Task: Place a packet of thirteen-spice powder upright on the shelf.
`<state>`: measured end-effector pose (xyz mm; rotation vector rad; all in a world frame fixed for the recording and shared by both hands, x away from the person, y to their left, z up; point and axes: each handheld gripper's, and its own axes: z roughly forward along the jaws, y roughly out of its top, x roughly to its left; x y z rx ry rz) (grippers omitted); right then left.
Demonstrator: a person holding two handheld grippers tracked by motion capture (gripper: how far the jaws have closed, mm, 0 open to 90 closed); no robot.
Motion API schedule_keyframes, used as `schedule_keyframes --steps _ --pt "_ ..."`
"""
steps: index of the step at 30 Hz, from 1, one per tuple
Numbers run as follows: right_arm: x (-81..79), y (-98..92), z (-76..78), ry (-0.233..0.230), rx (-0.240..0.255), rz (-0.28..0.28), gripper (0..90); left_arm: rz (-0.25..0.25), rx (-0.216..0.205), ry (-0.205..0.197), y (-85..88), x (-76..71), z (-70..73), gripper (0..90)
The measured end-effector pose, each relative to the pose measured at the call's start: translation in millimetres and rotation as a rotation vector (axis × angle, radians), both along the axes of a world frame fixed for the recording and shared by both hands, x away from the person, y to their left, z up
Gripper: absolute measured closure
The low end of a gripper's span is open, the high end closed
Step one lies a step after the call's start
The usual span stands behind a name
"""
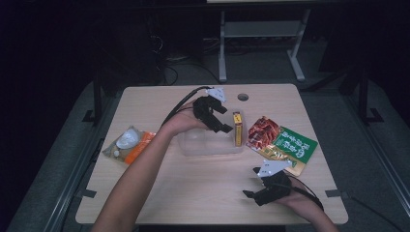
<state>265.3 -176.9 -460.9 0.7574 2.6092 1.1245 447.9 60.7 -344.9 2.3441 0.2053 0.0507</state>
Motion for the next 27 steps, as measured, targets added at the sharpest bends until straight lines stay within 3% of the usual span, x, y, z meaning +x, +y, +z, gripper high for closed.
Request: schedule_keyframes --steps 10,16,27 --pt "0.1 1.1 -0.2 0.011 -0.001 -0.003 13.3 0.049 0.011 -0.001 24.2 -27.1 -2.1 16.2" --pt "0.7 1.7 -0.7 0.010 -0.002 -0.002 13.3 0.076 -0.021 0.014 41.6 -43.3 -2.4 16.2" --pt "0.9 4.3 -1.7 0.011 -0.009 -0.003 13.3 0.118 -0.043 -0.002 69.7 -76.5 -9.8 16.3"
